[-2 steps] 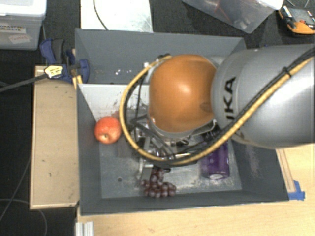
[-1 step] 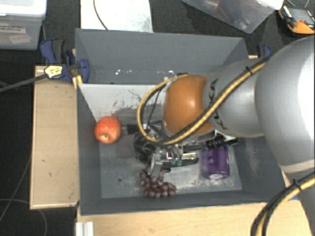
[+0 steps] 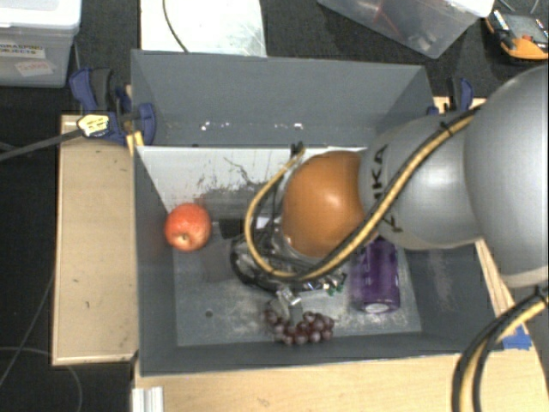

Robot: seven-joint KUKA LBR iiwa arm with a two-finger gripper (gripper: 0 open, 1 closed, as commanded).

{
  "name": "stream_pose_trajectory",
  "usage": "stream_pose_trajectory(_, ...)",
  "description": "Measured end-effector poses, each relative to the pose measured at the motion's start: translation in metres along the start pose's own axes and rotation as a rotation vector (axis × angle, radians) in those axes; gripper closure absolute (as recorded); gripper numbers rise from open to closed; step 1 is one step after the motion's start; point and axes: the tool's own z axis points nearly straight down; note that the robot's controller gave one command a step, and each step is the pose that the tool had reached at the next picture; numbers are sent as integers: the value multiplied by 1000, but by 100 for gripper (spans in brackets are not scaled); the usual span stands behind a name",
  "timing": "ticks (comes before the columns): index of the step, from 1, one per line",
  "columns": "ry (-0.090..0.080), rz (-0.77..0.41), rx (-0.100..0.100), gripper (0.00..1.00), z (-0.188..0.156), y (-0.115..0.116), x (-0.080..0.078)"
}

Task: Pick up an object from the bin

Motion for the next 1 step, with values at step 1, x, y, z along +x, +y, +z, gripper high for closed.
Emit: stream_pose_trajectory(1, 11, 363, -3, 0, 0, -10, -8)
